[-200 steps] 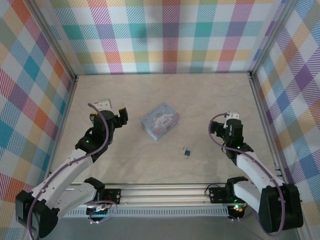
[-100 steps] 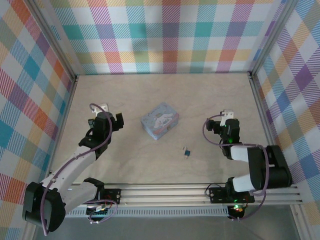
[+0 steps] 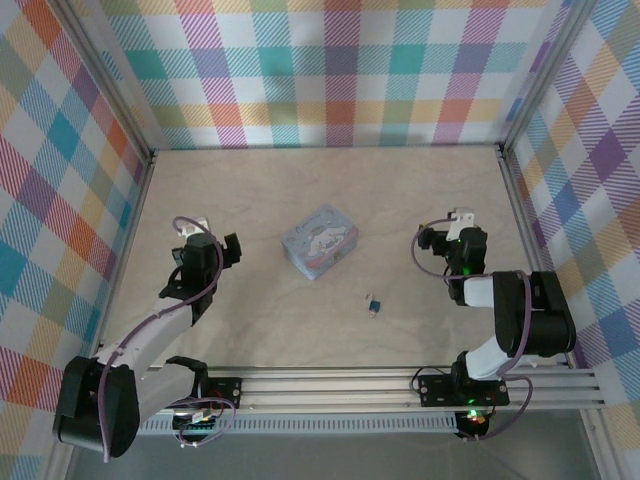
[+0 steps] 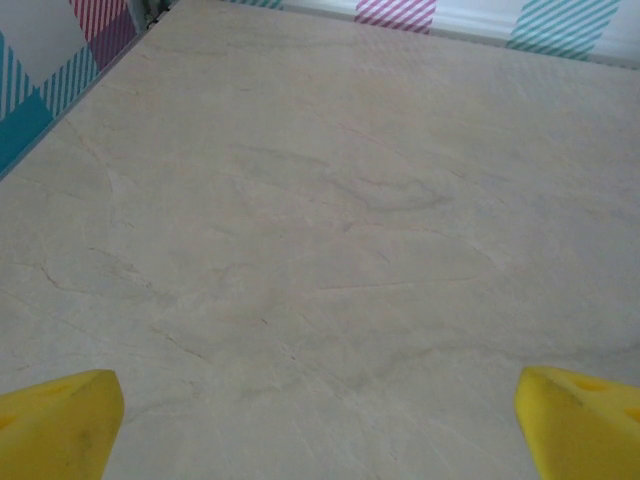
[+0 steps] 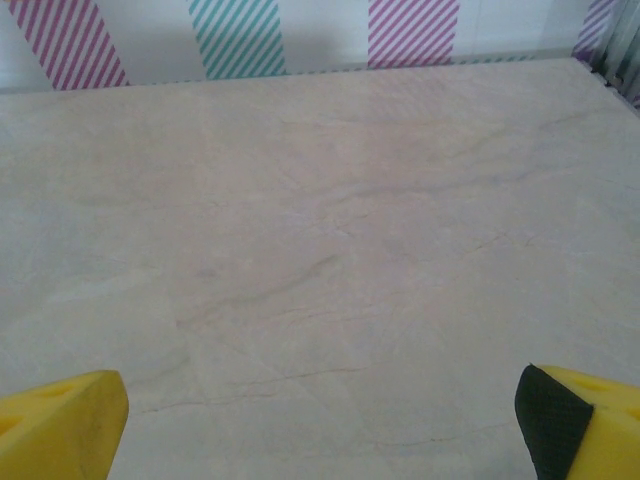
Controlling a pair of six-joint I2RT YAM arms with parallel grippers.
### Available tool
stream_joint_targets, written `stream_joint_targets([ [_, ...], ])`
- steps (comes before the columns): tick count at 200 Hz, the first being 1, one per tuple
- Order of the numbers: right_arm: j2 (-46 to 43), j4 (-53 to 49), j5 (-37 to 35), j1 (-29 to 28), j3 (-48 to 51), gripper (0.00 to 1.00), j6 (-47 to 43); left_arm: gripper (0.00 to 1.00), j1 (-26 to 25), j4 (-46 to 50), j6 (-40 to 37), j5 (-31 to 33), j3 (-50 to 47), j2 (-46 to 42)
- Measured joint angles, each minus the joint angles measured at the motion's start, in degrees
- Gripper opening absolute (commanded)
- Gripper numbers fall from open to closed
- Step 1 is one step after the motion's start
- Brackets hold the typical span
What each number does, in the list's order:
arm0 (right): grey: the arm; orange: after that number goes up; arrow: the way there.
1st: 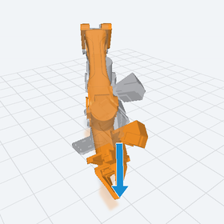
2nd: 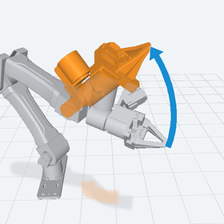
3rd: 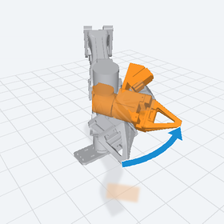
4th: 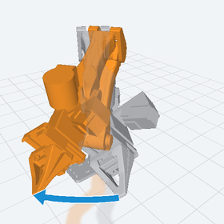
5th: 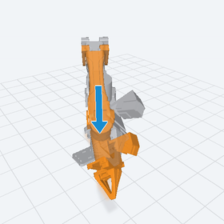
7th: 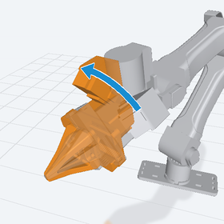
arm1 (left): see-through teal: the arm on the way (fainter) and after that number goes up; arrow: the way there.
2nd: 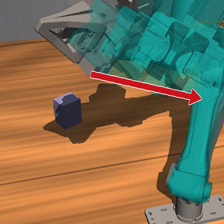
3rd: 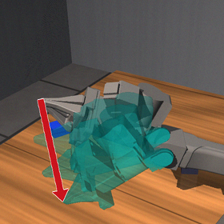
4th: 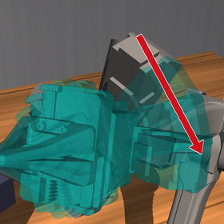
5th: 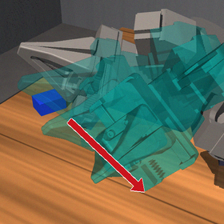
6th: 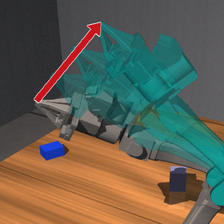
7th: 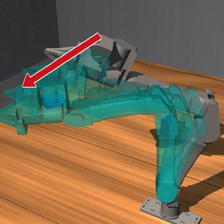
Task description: Unlock the padlock with the key
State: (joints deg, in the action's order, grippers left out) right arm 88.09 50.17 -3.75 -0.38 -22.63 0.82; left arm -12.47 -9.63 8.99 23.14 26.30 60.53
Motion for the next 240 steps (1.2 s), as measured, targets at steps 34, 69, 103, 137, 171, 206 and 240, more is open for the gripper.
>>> stream_joint_targets([
  [34,0.00,-1.42,0.46,0.00,0.02,1.00,0.04,1.00,0.55,-6.36,-1.51,-0.92,-2.14,2.71],
  [69,0.00,-1.49,0.63,0.00,0.02,1.00,0.22,1.00,0.66,-15.63,-3.13,-1.31,-5.42,5.95],
  [103,0.00,-1.55,0.66,0.00,0.02,1.00,0.22,1.00,1.27,-22.71,-5.31,-1.70,-7.17,9.70],
  [137,0.00,-1.60,0.66,0.00,0.00,1.00,0.22,1.00,3.76,-30.51,-6.91,-3.21,-9.20,14.43],
  [171,0.00,-1.60,0.81,0.00,0.02,1.00,0.22,1.00,6.21,-39.54,-7.13,-5.33,-10.19,20.63],
  [206,0.00,-1.62,0.83,0.00,0.02,1.00,0.22,1.00,8.09,-40.22,-7.13,-8.39,-7.37,28.92],
  [240,0.00,-1.64,0.83,0.00,0.02,1.00,0.22,1.00,8.09,-39.65,-7.15,-10.40,-4.24,29.14],
])
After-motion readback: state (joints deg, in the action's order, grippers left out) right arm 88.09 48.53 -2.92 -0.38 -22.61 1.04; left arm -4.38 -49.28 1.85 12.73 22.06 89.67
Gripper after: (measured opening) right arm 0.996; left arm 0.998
